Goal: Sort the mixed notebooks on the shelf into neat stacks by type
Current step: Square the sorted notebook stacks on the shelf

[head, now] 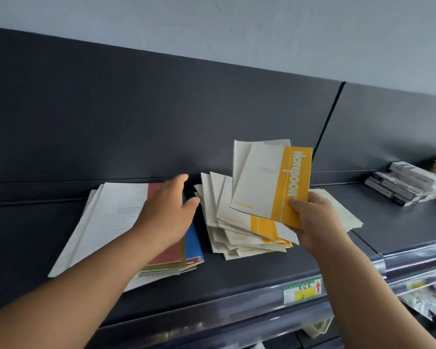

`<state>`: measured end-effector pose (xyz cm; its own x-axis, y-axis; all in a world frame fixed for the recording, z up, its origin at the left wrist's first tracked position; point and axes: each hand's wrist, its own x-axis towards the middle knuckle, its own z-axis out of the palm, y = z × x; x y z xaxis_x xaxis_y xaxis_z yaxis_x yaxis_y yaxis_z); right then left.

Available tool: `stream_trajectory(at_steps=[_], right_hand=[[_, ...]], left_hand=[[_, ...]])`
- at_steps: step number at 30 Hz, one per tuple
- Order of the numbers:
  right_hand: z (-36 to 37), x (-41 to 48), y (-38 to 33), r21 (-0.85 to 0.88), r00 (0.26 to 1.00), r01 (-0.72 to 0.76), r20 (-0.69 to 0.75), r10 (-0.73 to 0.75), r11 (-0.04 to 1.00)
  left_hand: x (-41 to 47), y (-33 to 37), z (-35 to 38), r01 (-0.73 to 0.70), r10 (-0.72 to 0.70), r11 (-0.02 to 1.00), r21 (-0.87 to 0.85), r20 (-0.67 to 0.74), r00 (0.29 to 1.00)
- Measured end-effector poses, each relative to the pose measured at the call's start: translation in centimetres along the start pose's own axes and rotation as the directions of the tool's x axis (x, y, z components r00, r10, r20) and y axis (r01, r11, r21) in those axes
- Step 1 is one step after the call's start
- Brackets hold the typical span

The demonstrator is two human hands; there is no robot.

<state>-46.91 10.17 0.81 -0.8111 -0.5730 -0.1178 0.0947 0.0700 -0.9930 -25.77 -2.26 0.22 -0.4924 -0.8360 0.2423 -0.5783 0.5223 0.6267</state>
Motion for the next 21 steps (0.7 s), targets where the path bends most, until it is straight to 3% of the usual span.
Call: stream_trajectory(at_steps=[3,6,11,14,21], right_hand=[[0.1,2.2,0.5,-0.081,0.99,-0.023,0.135,0.034,0.996],[0.2,4.3,1.7,-0.251,0.974,0.043,0.227,0.016,0.967],[-1.1,7.4,3.4,-0.699,0.953,0.295,0.267,-0.145,0.652],[-1.8,8.7,4.1,-0.752,0.947,0.315,0.294,-0.133,0.579],[-2.3,9.8,4.4,-0.749,0.903,0.41,0.415,-0.113,0.521]], left_hand=[[0.4,2.8,2.6,-0.038,0.038,0.999,0.031,0.019,0.999],[1.0,4.2,5.5,-0.099,0.09,0.974,0.203,0.057,0.994],[0.9,4.8,9.2,-0.027,-0.087,0.897,0.441,0.237,0.968],[0.8,5.0,9.8,0.005,-0.113,0.883,0.47,0.202,0.973],[0.7,6.3,9.7,0.055,-0.165,0.855,0.516,0.169,0.972]])
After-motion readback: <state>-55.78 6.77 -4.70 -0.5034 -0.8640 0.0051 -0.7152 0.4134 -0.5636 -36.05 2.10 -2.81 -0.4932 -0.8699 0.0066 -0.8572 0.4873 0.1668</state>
